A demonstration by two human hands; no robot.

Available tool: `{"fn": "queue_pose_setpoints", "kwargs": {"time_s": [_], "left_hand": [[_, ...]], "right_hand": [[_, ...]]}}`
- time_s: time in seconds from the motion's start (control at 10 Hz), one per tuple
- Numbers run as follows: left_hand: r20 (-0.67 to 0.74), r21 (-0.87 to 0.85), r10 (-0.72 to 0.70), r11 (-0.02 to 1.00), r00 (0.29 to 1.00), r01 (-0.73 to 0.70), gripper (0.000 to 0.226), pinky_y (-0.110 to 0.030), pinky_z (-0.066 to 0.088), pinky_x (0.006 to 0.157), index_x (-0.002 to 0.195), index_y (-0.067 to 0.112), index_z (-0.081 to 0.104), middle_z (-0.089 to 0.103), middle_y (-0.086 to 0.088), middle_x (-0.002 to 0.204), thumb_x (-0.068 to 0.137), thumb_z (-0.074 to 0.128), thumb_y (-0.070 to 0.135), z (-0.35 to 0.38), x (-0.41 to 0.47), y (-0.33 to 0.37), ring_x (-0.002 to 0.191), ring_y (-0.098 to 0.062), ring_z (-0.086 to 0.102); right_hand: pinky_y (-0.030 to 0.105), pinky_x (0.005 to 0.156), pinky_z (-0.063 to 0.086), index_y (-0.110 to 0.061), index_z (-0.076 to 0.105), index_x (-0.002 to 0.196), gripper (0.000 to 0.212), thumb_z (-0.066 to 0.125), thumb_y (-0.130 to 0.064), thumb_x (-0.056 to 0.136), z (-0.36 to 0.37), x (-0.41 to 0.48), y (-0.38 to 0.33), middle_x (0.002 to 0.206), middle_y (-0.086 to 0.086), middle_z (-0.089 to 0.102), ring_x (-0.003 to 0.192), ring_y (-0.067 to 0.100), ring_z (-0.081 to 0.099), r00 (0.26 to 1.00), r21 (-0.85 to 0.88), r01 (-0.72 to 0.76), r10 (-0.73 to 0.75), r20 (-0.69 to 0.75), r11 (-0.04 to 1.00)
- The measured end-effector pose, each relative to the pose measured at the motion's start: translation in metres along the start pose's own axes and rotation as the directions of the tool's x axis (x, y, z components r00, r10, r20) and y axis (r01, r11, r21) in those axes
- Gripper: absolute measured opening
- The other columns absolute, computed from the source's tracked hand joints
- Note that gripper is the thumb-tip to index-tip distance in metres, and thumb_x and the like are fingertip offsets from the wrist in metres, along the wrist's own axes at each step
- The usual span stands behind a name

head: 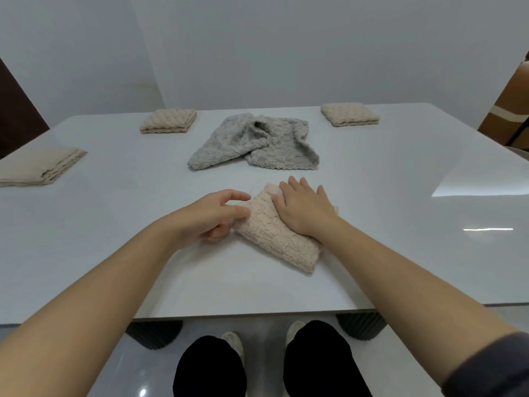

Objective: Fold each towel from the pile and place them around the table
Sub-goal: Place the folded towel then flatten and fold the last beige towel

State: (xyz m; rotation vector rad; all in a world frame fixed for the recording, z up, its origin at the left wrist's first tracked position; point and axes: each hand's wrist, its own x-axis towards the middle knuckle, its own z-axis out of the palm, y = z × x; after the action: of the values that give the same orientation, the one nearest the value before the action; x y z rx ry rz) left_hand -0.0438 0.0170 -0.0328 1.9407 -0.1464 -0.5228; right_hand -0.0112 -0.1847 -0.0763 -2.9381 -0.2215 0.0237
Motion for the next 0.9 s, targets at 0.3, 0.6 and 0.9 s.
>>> {"fn": "queue_pose_setpoints", "kwargs": {"time_s": [0.3, 0.6, 0.9], "left_hand": [[0.252, 0.042, -0.031, 0.999, 0.967, 0.021, 0.039, -0.021, 0.023, 0.038, 0.135, 0.021, 0.045, 0.031, 0.008, 0.044, 0.097, 0.053, 0.013, -0.003, -0.001, 0.011, 0.037, -0.007, 0.021], [0.1, -0.038, -0.024, 0.999, 0.995, 0.028, 0.033, -0.021, 0.025, 0.035, 0.128, 0.014, 0.047, 0.028, 0.004, 0.049, 0.096, 0.056, 0.015, -0.007, -0.003, -0.007, 0.037, -0.009, 0.022], [-0.017, -0.016, 0.018, 1.0, 1.0, -0.018, 0.028, -0.022, 0.025, 0.038, 0.121, 0.014, 0.051, 0.038, 0.005, 0.052, 0.095, 0.059, 0.014, -0.008, -0.011, -0.014, 0.041, -0.011, 0.023]], "right_hand": [[0.055, 0.116, 0.014, -0.015, 0.033, 0.146, 0.056, 0.016, -0.044, 0.102, 0.001, -0.003, -0.001, 0.159, 0.004, 0.022, 0.147, 0.024, 0.014, 1.0, -0.003, 0.0, 0.0, -0.027, 1.0], [0.054, 0.118, 0.007, -0.015, 0.028, 0.15, 0.057, 0.016, -0.044, 0.103, -0.002, -0.005, -0.001, 0.162, 0.004, 0.017, 0.149, 0.024, 0.009, 1.0, 0.009, 0.001, -0.001, -0.012, 1.0], [0.055, 0.118, 0.004, -0.015, 0.025, 0.152, 0.059, 0.015, -0.046, 0.102, -0.001, -0.005, -0.001, 0.163, 0.005, 0.012, 0.15, 0.025, 0.005, 1.0, 0.016, 0.007, -0.007, 0.006, 1.0]]}}
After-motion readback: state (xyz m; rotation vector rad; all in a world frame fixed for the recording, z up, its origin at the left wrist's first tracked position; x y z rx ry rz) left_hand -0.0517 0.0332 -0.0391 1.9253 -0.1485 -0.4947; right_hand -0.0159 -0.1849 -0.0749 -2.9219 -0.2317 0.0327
